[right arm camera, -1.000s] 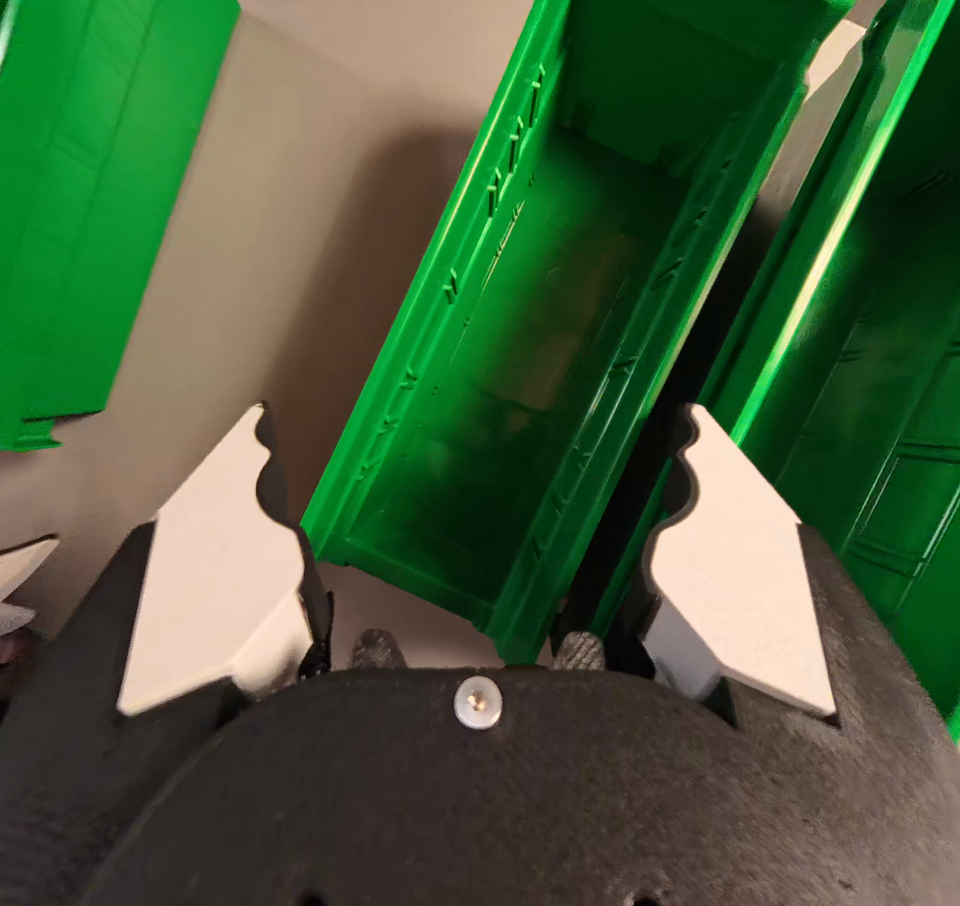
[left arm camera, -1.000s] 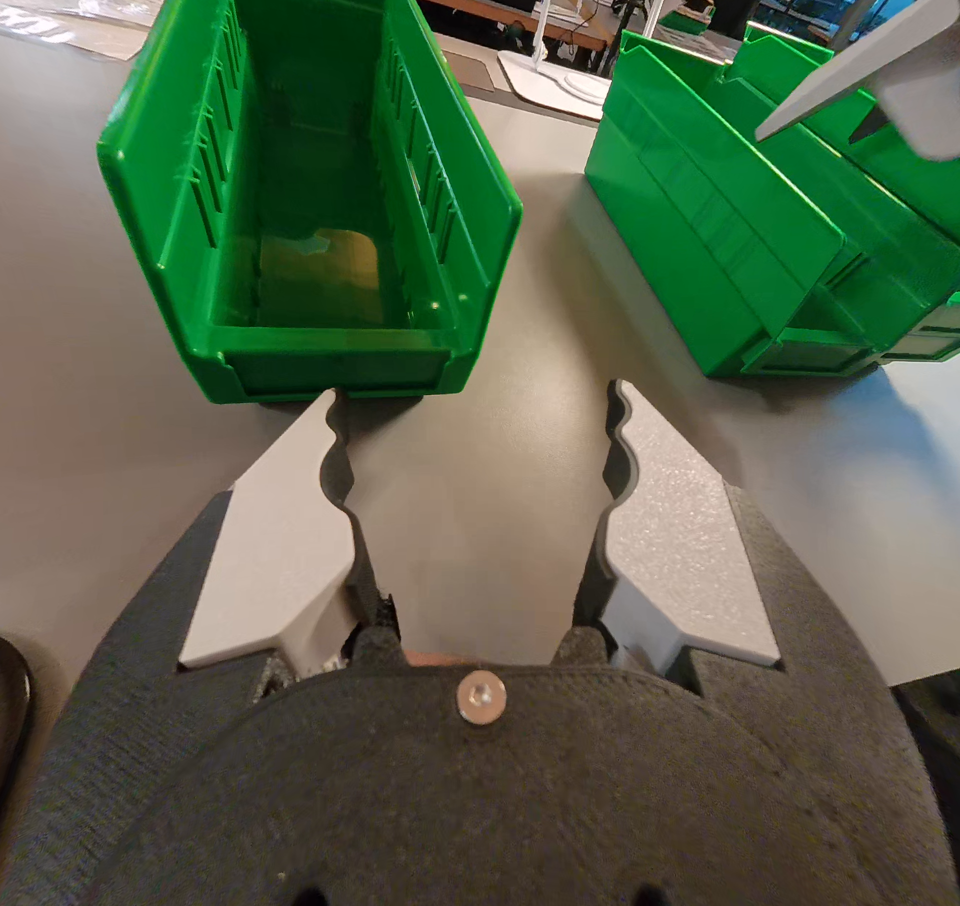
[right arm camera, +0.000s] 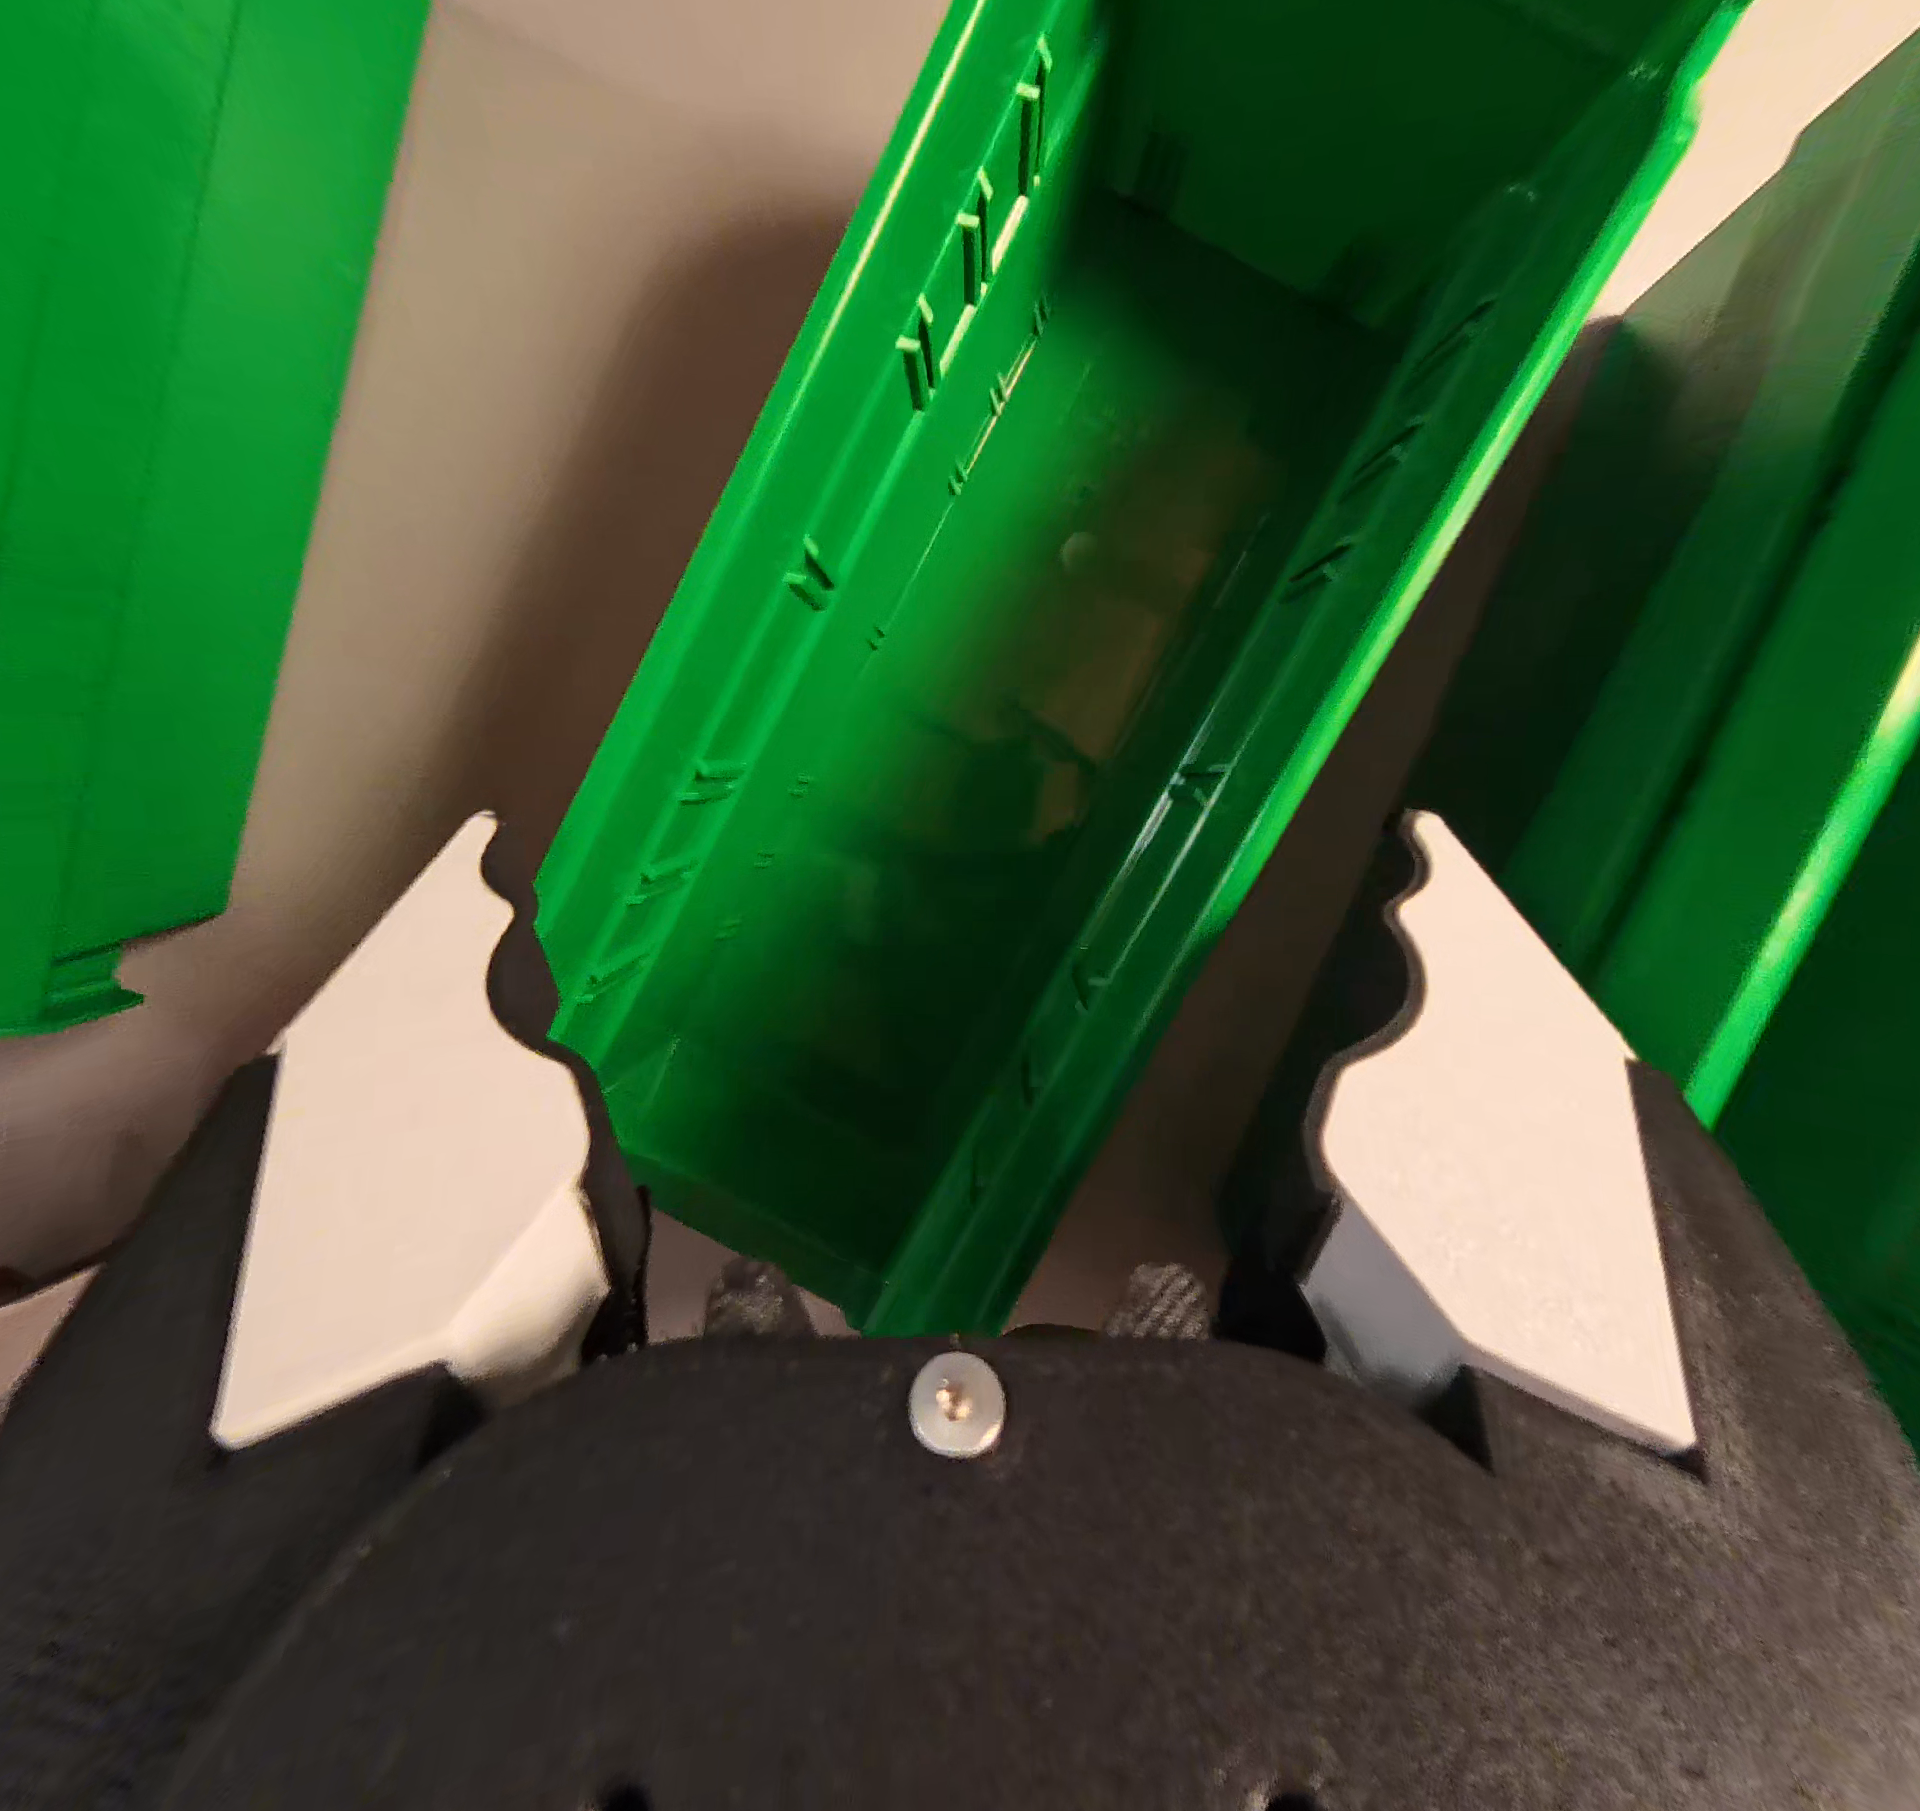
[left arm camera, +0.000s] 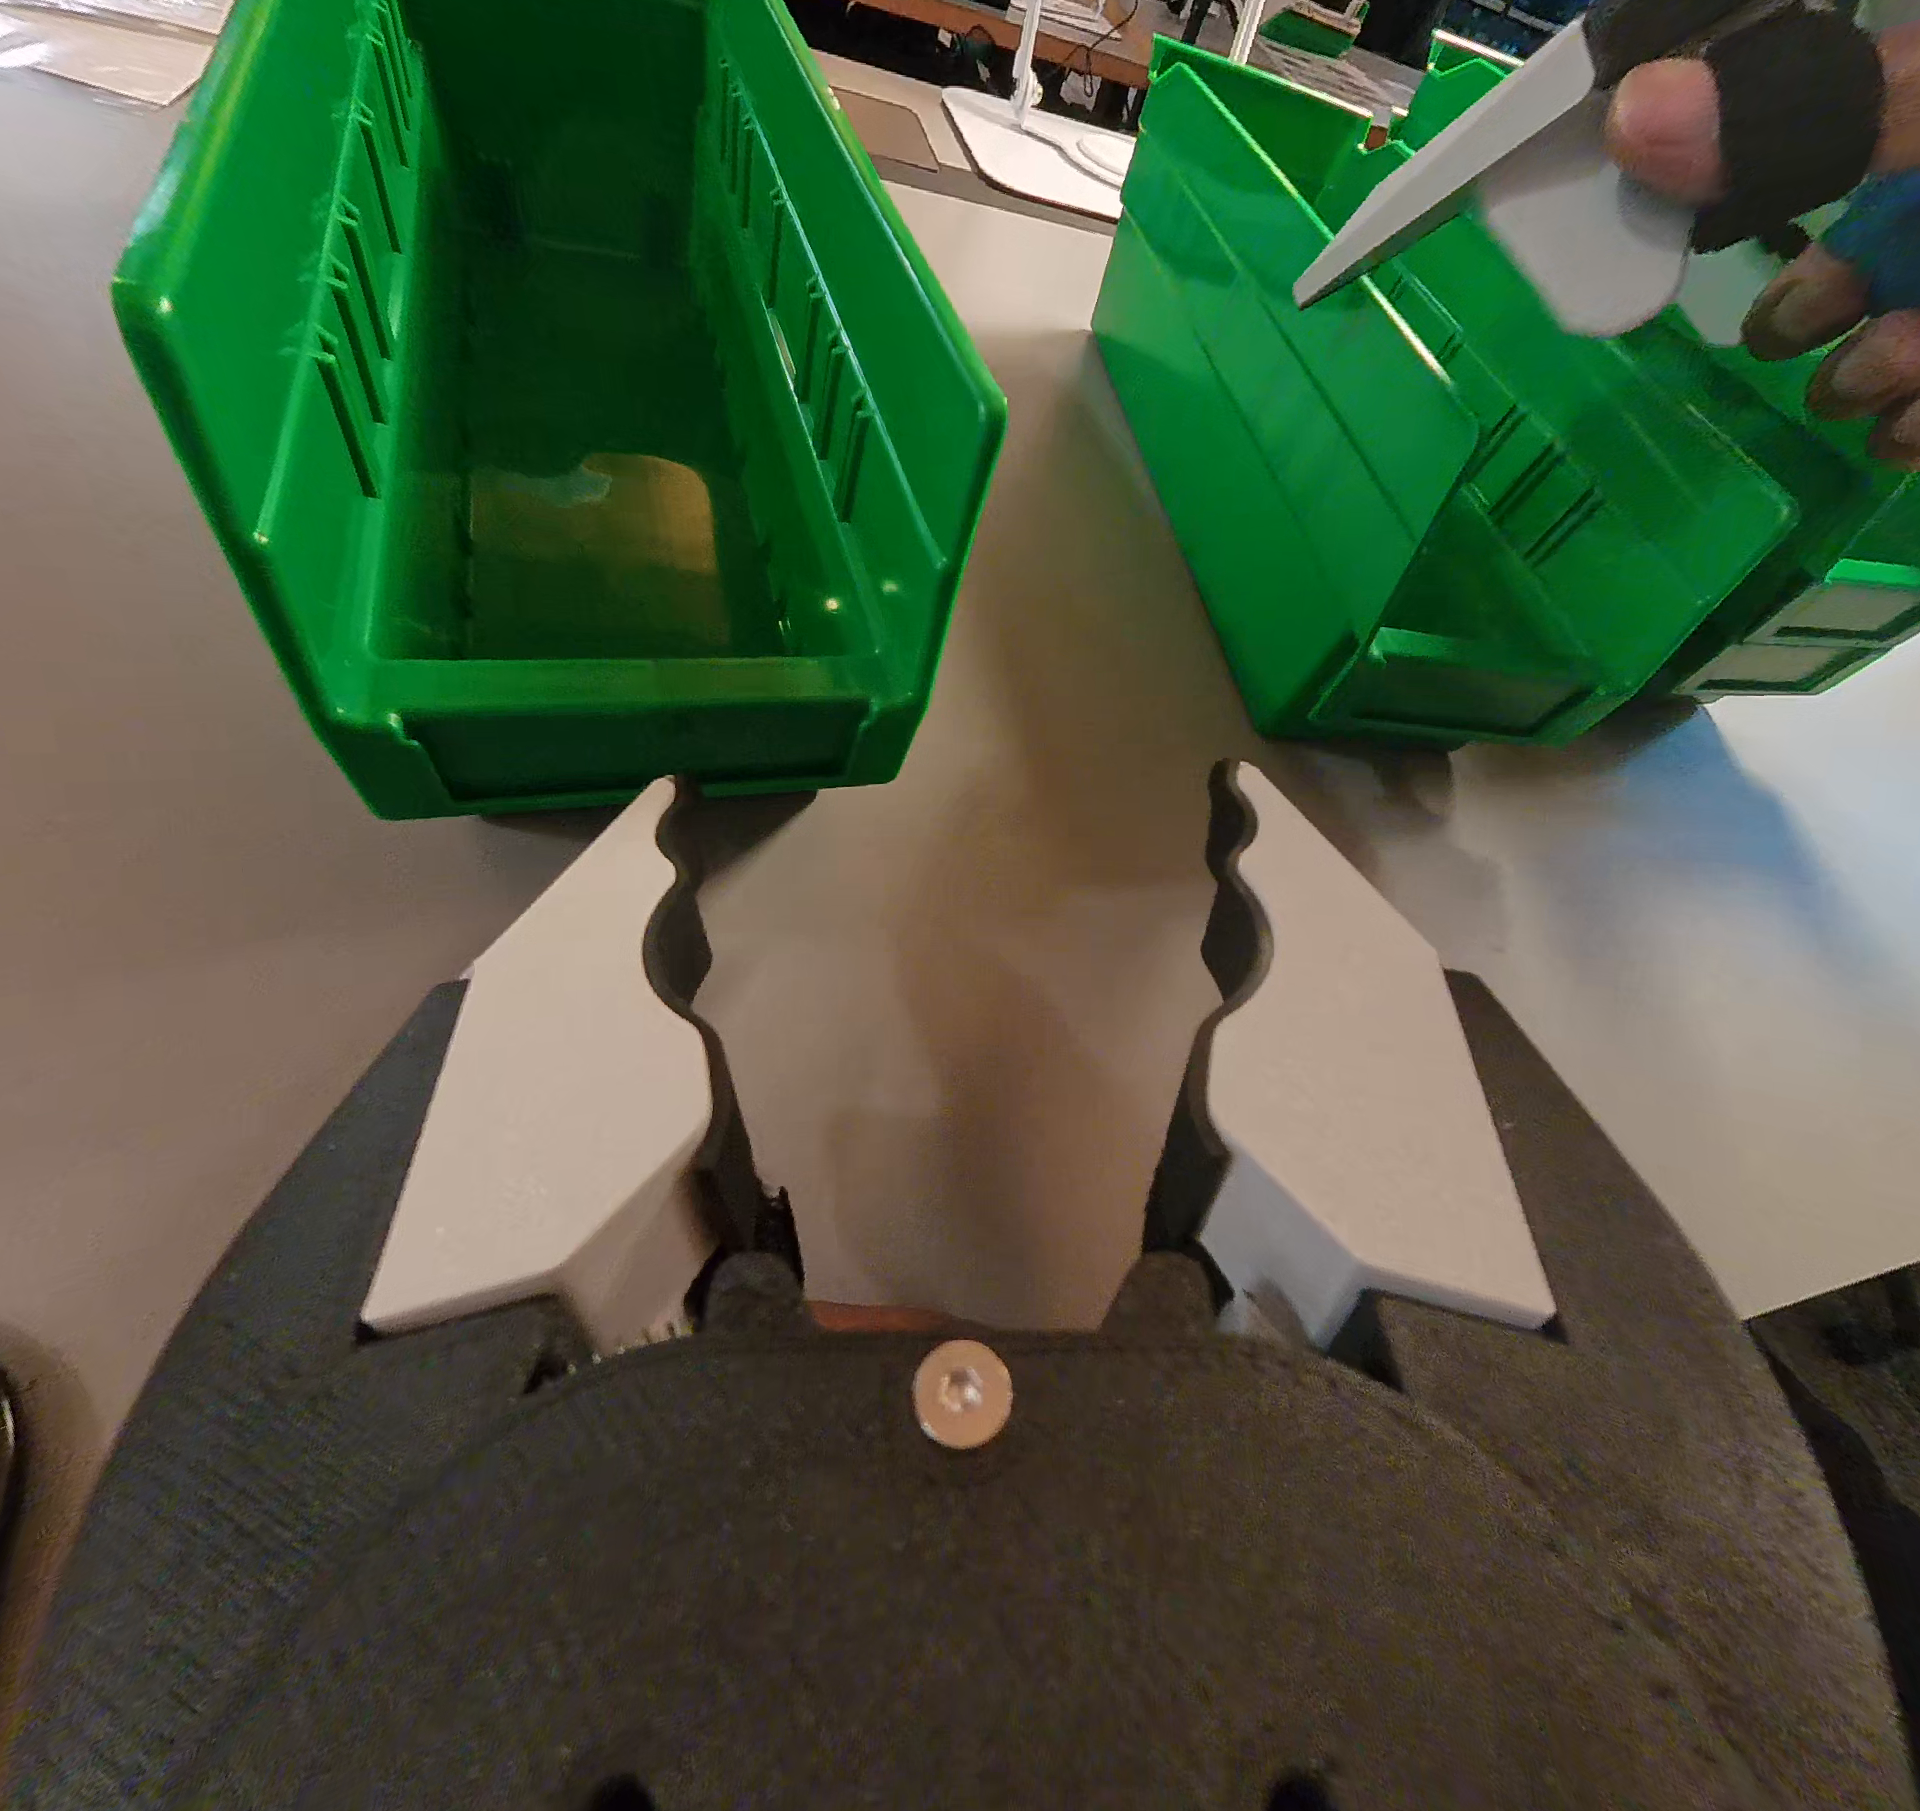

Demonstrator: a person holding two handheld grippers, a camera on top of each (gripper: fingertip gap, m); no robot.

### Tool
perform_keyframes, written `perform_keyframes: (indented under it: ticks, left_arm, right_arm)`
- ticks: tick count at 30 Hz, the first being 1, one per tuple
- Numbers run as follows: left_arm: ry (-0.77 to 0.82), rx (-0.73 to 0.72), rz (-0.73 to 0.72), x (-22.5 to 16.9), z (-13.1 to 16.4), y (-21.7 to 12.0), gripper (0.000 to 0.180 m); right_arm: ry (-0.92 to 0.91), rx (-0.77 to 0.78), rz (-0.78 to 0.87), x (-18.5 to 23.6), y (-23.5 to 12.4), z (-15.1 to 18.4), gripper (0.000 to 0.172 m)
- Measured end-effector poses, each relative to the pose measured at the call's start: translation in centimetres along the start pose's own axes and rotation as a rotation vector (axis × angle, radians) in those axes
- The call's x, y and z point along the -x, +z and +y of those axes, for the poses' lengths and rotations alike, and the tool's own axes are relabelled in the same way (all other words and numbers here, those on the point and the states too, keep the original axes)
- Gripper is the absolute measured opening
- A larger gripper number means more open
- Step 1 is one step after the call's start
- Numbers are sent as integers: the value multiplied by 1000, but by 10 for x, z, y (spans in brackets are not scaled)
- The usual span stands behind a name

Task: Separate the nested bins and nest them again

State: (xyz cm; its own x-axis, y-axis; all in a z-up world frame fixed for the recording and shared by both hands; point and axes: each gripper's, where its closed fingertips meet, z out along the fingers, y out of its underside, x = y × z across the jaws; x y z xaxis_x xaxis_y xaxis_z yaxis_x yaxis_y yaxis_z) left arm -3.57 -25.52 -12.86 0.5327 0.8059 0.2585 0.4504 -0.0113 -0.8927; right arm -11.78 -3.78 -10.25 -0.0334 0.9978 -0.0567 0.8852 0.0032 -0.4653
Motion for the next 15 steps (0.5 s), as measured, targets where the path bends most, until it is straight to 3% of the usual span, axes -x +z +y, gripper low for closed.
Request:
perform_keyframes:
  ticks: [4,7,15]
  left_arm:
    - [6,4,-2,0,0,0,96]
    - [4,2,0,0,0,0,96]
    - [-1,9,10,-1,1,0,94]
  right_arm:
    - [34,51,-86,13,15,6,158]
    - [-2,75,-53,11,21,4,158]
    - [-139,161,-96,22,11,16,133]
